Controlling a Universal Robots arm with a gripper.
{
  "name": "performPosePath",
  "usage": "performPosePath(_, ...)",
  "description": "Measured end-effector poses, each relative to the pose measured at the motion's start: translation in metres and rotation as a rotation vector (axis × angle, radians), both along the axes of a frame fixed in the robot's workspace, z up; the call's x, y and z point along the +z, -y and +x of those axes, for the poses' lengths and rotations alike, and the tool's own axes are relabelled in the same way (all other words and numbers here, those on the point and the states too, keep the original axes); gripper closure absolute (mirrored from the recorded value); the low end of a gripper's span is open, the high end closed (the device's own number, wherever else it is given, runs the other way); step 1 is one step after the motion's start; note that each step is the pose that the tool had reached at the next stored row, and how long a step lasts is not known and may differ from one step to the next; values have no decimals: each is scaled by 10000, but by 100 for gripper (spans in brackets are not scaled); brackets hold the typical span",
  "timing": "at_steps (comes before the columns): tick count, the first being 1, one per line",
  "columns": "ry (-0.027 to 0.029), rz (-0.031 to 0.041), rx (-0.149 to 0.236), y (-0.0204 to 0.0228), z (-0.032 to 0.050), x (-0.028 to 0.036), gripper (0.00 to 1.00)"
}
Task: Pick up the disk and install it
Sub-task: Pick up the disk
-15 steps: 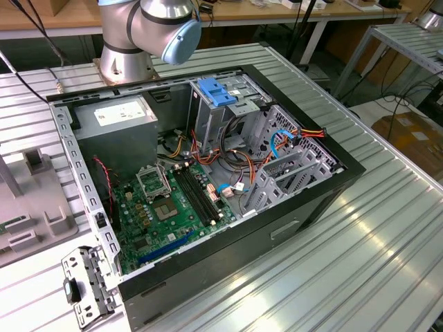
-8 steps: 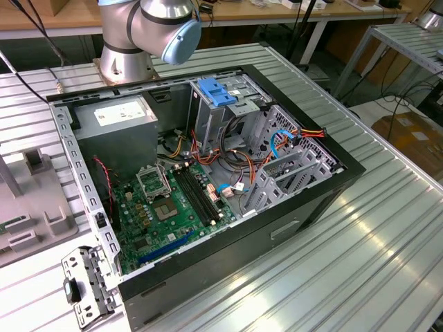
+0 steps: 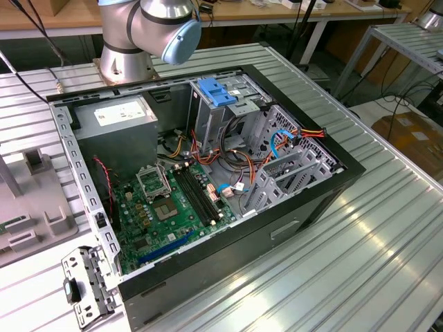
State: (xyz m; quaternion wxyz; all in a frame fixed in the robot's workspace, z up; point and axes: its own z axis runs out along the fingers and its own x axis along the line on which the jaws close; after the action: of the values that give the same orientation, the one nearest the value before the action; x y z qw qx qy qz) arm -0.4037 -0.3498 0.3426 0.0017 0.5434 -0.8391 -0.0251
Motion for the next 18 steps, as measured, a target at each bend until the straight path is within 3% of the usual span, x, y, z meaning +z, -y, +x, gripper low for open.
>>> performPosePath(4,0,0,251,0,0,0,89)
performPosePath(18,0,-1,580,0,0,0,89)
